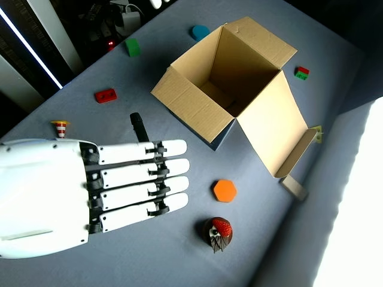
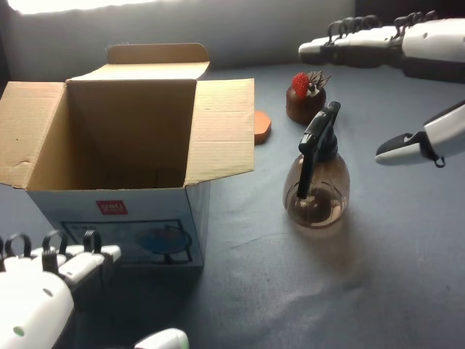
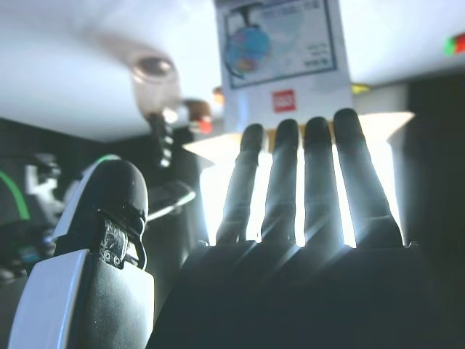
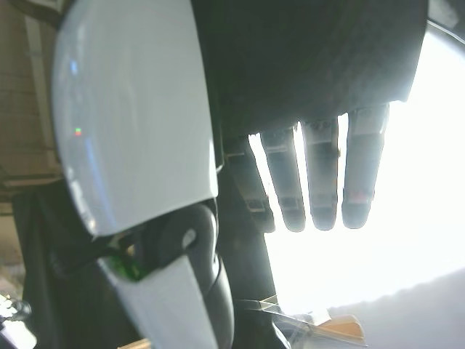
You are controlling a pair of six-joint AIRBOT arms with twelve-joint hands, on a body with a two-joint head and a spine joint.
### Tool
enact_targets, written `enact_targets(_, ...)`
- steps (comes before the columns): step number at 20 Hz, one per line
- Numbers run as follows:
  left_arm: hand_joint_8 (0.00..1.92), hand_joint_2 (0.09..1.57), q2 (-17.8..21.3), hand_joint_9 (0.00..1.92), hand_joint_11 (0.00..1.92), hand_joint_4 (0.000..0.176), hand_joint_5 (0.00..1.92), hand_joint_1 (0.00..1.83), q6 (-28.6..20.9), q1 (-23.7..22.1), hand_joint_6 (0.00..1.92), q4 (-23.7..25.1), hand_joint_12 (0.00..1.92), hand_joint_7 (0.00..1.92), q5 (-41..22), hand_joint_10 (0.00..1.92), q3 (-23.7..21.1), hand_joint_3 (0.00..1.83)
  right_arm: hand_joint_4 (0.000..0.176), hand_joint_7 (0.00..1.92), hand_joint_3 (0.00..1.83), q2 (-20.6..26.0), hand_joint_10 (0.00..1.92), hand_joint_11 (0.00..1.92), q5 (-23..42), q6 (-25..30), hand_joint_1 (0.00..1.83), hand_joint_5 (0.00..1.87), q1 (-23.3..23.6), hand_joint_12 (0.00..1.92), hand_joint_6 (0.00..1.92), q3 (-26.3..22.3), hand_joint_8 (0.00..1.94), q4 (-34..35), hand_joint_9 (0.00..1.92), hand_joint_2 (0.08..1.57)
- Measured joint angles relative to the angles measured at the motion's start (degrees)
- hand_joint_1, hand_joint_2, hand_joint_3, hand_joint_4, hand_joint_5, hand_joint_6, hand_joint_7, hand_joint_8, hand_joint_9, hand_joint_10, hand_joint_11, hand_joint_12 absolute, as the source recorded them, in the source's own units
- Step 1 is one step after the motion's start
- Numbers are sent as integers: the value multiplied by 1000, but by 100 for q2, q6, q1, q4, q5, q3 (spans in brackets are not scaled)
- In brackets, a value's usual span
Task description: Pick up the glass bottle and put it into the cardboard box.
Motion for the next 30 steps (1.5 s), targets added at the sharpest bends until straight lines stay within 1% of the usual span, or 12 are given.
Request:
enact_targets(2, 4, 1252, 0, 85, 0, 29, 120, 0, -210, 352, 6, 199, 423, 108, 177, 3, 57, 5, 0, 0, 258, -107, 0, 0, -57, 146, 1184, 8, -57, 0, 18, 72, 0, 15, 0, 898)
enact_targets(3, 3, 1251, 0, 85, 0, 29, 127, 0, -424, 649, 9, 337, 422, 107, 306, 3, 98, 4, 0, 0, 260, -157, 0, 0, -133, 153, 1183, 7, -103, 0, 18, 85, 0, 22, 0, 898)
enact_targets(5, 3, 1251, 0, 87, 0, 29, 129, 0, -732, 1005, 9, 564, 422, 109, 509, 3, 98, 4, 0, 0, 262, -256, 0, 0, -177, 188, 1182, 7, -157, 0, 18, 149, 0, 20, 0, 898)
enact_targets(9, 3, 1256, -92, 96, 0, 29, 141, 0, -831, 1320, 8, 866, 407, 111, 765, 4, 208, 4, 0, 0, 267, -522, 0, 0, -118, 199, 1174, 2, -238, 0, 15, 404, 0, 37, 0, 895)
enact_targets(12, 5, 1260, -350, 98, 0, 28, 146, 0, -1250, 1661, 9, 1082, 413, 118, 804, 4, 378, 5, 0, 0, 269, -702, 0, 0, 11, 369, 1176, 4, -315, 0, 16, 638, 0, 42, 0, 892)
enact_targets(16, 4, 1261, -883, 98, 0, 28, 156, 0, -1600, 1932, 11, 1344, 417, 119, 728, 4, 442, 5, 0, 0, 272, -852, 0, 0, 33, 426, 1179, 3, -378, 0, 16, 745, 0, 11, 0, 887)
enact_targets(17, 4, 1261, -1036, 98, 0, 28, 158, 0, -1705, 2041, 11, 1471, 418, 120, 638, 3, 442, 5, 0, 0, 273, -881, 0, 0, 81, 433, 1180, 2, -380, 0, 16, 776, 0, 11, 0, 886)
enact_targets(18, 3, 1263, -1217, 97, 0, 28, 148, 0, -1982, 2179, 5, 1585, 418, 120, 503, 3, 442, 5, 0, 0, 275, -914, 0, 0, 92, 437, 1179, 3, -391, 0, 16, 800, 0, 20, 0, 886)
enact_targets(20, 3, 1264, -1497, 98, 0, 28, 148, 0, -2267, 2293, 5, 1622, 418, 120, 258, 3, 455, 5, 0, 0, 277, -955, 0, 0, 103, 437, 1179, 4, -391, 0, 16, 813, 0, 11, 0, 885)
enact_targets(23, 3, 1263, -1832, 97, 0, 28, 147, 0, -2476, 2490, 4, 1926, 417, 121, 63, 2, 472, 4, 0, 0, 279, -1029, 0, 0, 98, 437, 1177, 3, -391, 0, 16, 881, 0, 13, 0, 884)
enact_targets(27, 3, 1264, -1947, 97, 0, 27, 152, 0, -2677, 2907, 6, 2214, 417, 123, 24, 2, 531, 4, 0, 0, 282, -1222, 0, 0, 79, 431, 1177, 3, -391, 0, 16, 1115, 0, 15, 0, 882)
enact_targets(30, 2, 1266, -1947, 102, 0, 27, 157, 0, -2894, 3228, 6, 2688, 415, 123, -63, 4, 533, 4, 0, 0, 286, -1255, 0, 0, 116, 391, 1177, 3, -487, 0, 16, 1123, 0, 20, 0, 881)
